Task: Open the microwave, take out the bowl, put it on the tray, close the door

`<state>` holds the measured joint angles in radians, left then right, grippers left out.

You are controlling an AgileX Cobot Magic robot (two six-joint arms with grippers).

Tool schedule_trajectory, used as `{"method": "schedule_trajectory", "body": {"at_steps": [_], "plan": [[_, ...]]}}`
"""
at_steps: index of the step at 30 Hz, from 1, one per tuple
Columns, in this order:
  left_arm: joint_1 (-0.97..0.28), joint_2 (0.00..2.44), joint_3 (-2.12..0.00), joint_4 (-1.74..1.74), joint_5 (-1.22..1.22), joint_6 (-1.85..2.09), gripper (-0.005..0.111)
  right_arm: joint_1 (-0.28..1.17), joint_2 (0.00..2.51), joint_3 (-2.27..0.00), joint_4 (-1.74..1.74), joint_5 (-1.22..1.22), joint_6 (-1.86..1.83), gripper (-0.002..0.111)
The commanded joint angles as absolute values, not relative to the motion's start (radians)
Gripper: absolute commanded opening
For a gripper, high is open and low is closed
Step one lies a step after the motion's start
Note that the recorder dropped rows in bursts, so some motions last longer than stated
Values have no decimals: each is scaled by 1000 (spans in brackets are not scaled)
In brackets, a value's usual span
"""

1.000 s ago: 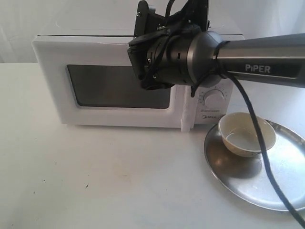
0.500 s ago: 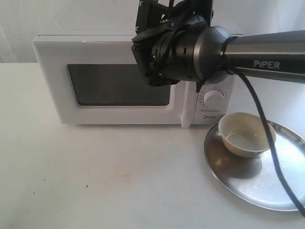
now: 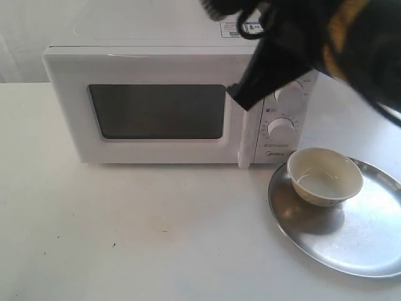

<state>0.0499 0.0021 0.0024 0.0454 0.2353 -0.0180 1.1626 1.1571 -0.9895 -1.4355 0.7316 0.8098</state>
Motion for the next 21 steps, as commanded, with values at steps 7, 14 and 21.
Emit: {"method": "schedule_trajectory", "body": {"at_steps": [7, 14, 21], "plan": [[46, 0, 0, 38, 236, -22, 0, 1165, 756, -832, -934, 490, 903, 0], [46, 0, 0, 38, 236, -22, 0, 1167, 679, -827, -935, 491, 903, 0], [46, 0, 0, 38, 236, -22, 0, 1116, 545, -730, -935, 476, 1010, 0]]}}
